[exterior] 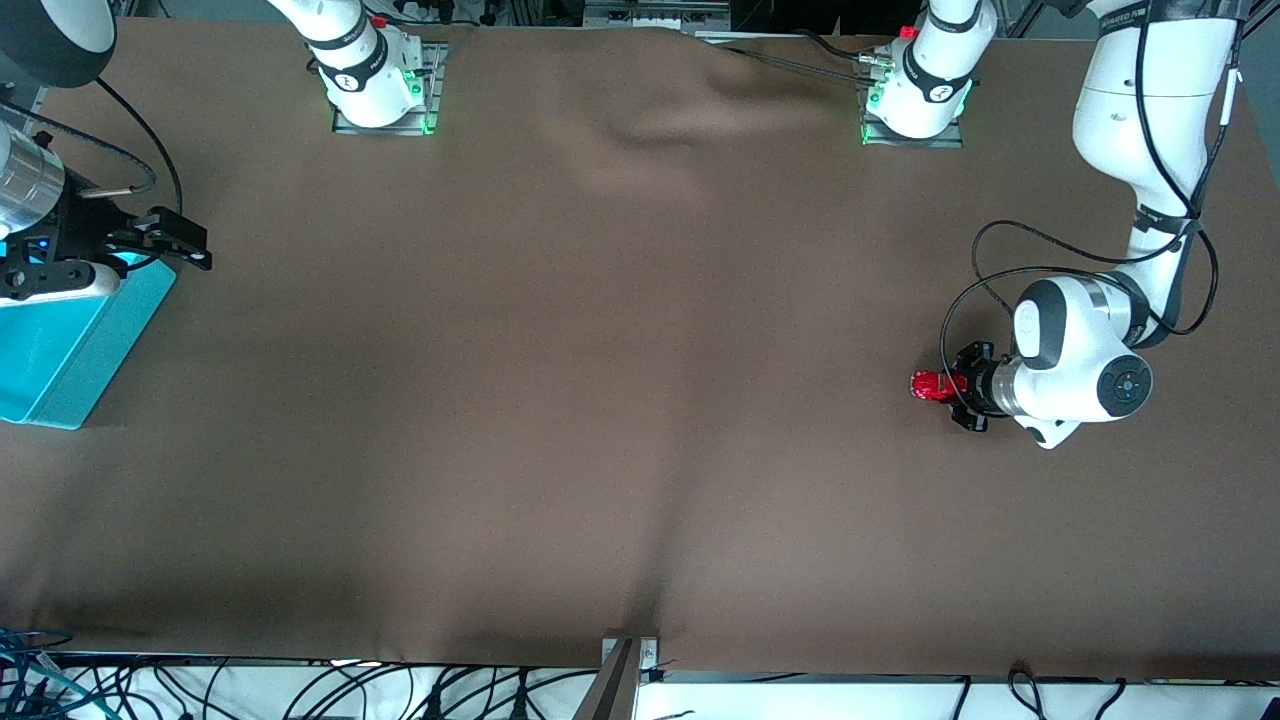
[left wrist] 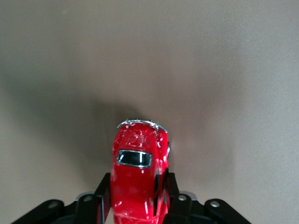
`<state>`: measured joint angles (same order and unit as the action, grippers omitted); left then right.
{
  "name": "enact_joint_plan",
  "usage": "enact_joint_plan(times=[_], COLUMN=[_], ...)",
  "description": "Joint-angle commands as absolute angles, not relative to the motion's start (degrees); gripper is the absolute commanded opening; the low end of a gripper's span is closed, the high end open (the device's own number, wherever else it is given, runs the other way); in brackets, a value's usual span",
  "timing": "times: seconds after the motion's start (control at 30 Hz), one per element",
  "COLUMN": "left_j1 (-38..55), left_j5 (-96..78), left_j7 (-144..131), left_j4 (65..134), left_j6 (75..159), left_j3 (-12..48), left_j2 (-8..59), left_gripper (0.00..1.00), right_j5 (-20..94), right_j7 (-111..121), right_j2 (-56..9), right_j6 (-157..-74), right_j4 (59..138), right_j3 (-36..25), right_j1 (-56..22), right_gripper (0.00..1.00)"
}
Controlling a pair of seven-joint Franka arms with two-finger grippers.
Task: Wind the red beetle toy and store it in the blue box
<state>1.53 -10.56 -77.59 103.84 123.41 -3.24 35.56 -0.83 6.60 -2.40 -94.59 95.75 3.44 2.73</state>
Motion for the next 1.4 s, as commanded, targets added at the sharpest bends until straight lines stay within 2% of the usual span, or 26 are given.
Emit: enact_joint_plan(times=[0.0, 0.23, 0.7, 1.07, 1.37], left_j1=[1.85, 3.51, 7.2, 9.23, 8.79], left_j5=[-12.13, -12.13, -12.3, -13.97, -14.24], left_j7=[-78.57, -82.43, -95.53, -98.53, -97.82], left_j4=[104.24, 103.36, 102.31, 101.69, 101.69], left_j6=[124.1, 123.57, 122.78, 123.49, 128.14], left_j3=[-3.16, -2.81, 2.9, 3.78, 3.78], left_j2=[35.42, 34.02, 33.05, 34.72, 37.0], left_gripper=[0.0, 0.0, 0.0, 0.0, 0.0], right_j5=[-0.35, -0.35, -0.35, -0.26, -0.26], right_j7=[6.86, 6.86, 6.86, 6.86, 6.86], right_j2=[-1.93, -1.93, -1.93, -1.93, -1.93], right_j6=[-94.57, -94.57, -94.66, -94.66, -94.66], right_j4=[96.06, 96.06, 96.06, 96.06, 96.06], right_j3=[3.6, 3.6, 3.6, 3.52, 3.6], right_j1=[2.81, 2.81, 2.9, 2.9, 2.81], right_gripper=[1.0, 1.0, 1.0, 1.0, 1.0])
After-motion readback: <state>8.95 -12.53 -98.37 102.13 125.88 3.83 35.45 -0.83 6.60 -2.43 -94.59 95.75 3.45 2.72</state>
